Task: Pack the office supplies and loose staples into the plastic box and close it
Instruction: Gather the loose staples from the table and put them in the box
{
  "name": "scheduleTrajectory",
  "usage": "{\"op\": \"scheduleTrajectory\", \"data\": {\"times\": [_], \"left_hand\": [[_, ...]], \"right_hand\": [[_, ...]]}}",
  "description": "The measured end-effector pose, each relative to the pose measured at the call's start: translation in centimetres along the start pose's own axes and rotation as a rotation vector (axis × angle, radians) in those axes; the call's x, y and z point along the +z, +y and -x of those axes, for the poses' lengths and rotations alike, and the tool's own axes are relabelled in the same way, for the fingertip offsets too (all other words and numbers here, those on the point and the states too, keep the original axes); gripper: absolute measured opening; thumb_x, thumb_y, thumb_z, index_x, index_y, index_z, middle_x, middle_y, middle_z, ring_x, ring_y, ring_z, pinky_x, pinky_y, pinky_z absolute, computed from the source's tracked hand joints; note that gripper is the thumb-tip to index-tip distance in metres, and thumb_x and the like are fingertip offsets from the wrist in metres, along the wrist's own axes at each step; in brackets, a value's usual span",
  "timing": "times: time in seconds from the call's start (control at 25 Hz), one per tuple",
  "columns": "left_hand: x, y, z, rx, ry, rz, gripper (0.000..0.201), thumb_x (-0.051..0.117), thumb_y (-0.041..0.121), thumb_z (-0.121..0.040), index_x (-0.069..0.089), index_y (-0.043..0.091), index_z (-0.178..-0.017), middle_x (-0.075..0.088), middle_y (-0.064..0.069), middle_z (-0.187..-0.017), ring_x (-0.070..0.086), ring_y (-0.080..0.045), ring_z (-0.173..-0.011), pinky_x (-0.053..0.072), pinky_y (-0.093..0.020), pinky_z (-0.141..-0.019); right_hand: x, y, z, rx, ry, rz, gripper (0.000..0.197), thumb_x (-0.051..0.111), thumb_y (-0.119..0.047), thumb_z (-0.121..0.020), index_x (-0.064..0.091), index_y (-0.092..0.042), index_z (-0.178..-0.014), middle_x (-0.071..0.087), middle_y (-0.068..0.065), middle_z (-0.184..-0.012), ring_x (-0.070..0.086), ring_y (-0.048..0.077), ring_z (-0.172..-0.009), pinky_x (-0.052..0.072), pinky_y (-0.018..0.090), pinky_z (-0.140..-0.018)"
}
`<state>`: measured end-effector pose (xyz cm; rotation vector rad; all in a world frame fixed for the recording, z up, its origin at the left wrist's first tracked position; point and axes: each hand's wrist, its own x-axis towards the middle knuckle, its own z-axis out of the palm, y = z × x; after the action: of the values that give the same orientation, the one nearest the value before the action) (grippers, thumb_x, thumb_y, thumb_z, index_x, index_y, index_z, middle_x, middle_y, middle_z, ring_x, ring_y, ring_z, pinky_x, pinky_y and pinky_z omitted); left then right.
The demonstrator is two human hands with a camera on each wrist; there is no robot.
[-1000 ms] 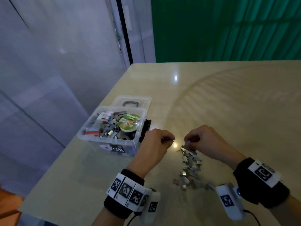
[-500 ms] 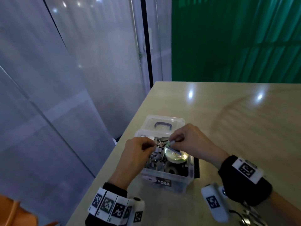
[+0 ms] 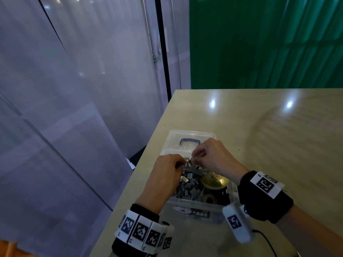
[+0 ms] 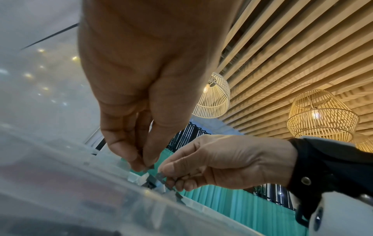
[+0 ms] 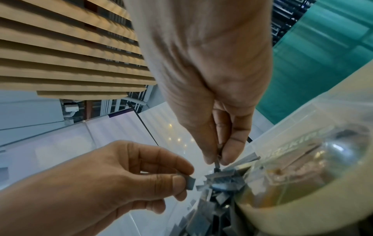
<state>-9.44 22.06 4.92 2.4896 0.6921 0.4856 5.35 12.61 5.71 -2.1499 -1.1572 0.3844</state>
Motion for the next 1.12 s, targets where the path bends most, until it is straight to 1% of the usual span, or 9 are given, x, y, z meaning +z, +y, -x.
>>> {"op": "scheduleTrajectory", "data": {"times": [0.12, 0.24, 0.36, 0.56, 0.64, 0.76, 0.88, 1.0, 1.12], "left_hand": [[0.1, 0.1, -0.4, 0.025, -0.01, -0.022, 0.021, 0.059, 0.015, -0.097, 0.076, 0.019, -0.107, 0.075, -0.001, -0.101, 0.066, -0.011, -0.084, 0.051, -0.019, -0.08], [0.4, 0.4, -0.6, 0.036, -0.046, -0.019, 0.024, 0.056, 0.013, -0.098, 0.075, 0.02, -0.112, 0.075, -0.001, -0.103, 0.067, -0.01, -0.081, 0.043, -0.008, -0.073], [0.2, 0.7, -0.3, 0.023, -0.065, -0.039, 0.029, 0.053, 0.008, -0.097, 0.074, 0.02, -0.115, 0.074, -0.002, -0.106, 0.067, -0.013, -0.087, 0.045, -0.015, -0.078], [-0.6, 1.6, 0.1, 0.013, -0.009, -0.049, 0.031, 0.056, 0.004, -0.091, 0.075, 0.018, -0.11, 0.074, -0.001, -0.102, 0.067, -0.015, -0.089, 0.052, -0.024, -0.085], [-0.2, 1.7, 0.0, 0.0, -0.011, -0.051, 0.03, 0.055, 0.005, -0.093, 0.076, 0.018, -0.109, 0.075, -0.002, -0.102, 0.068, -0.016, -0.09, 0.053, -0.024, -0.085], [0.7, 1.8, 0.1, 0.0, -0.039, -0.06, 0.026, 0.056, 0.011, -0.096, 0.076, 0.02, -0.109, 0.075, -0.002, -0.101, 0.067, -0.013, -0.086, 0.052, -0.022, -0.084], [1.1, 1.8, 0.2, -0.033, 0.016, -0.028, 0.028, 0.057, 0.006, -0.095, 0.074, 0.017, -0.114, 0.074, -0.005, -0.107, 0.07, -0.016, -0.089, 0.056, -0.027, -0.085], [1.0, 2.0, 0.3, -0.041, 0.091, 0.034, 0.028, 0.059, 0.004, -0.095, 0.071, 0.012, -0.119, 0.07, -0.008, -0.119, 0.069, -0.019, -0.101, 0.055, -0.032, -0.092], [0.8, 2.9, 0.8, -0.027, 0.118, 0.029, 0.025, 0.06, 0.006, -0.095, 0.073, 0.013, -0.115, 0.071, -0.005, -0.117, 0.069, -0.018, -0.1, 0.054, -0.028, -0.092]], "right_hand": [[-0.8, -0.2, 0.0, -0.005, -0.041, 0.0, 0.014, 0.08, -0.016, -0.084, 0.079, -0.015, -0.098, 0.076, 0.0, -0.085, 0.07, 0.009, -0.073, 0.059, 0.026, -0.07], [-1.4, -0.5, 0.3, -0.009, -0.131, 0.027, 0.026, 0.072, -0.003, -0.087, 0.075, -0.016, -0.109, 0.075, -0.002, -0.084, 0.071, 0.008, -0.076, 0.059, 0.025, -0.073], [-2.1, -0.3, 0.5, -0.018, -0.128, 0.079, 0.032, 0.064, 0.006, -0.087, 0.075, -0.015, -0.109, 0.075, -0.002, -0.081, 0.071, 0.007, -0.075, 0.061, 0.027, -0.077], [-3.3, 0.3, 1.1, -0.016, -0.147, 0.092, 0.022, 0.071, 0.0, -0.086, 0.078, -0.014, -0.102, 0.074, -0.002, -0.087, 0.069, 0.004, -0.077, 0.054, 0.016, -0.066], [-2.8, 0.5, 1.6, 0.014, -0.208, 0.134, 0.015, 0.073, -0.005, -0.086, 0.08, -0.014, -0.096, 0.074, -0.001, -0.09, 0.069, 0.008, -0.078, 0.055, 0.018, -0.064], [-1.4, 0.5, 2.3, 0.021, -0.257, 0.208, 0.013, 0.07, -0.008, -0.085, 0.079, -0.016, -0.082, 0.073, 0.003, -0.086, 0.07, 0.017, -0.074, 0.06, 0.031, -0.065], [-1.3, 0.2, 2.8, -0.035, -0.313, 0.204, 0.031, 0.068, -0.004, -0.082, 0.07, -0.022, -0.057, 0.066, -0.007, -0.063, 0.06, 0.01, -0.057, 0.047, 0.024, -0.052], [-2.3, 0.1, 3.0, -0.057, -0.327, 0.171, 0.016, 0.073, -0.01, -0.084, 0.081, -0.02, -0.076, 0.071, -0.009, -0.07, 0.062, 0.005, -0.06, 0.049, 0.022, -0.056], [-3.5, 0.5, 3.3, -0.078, -0.314, 0.139, 0.006, 0.077, -0.016, -0.086, 0.082, -0.018, -0.084, 0.072, -0.009, -0.073, 0.063, 0.001, -0.062, 0.044, 0.016, -0.056]]}}
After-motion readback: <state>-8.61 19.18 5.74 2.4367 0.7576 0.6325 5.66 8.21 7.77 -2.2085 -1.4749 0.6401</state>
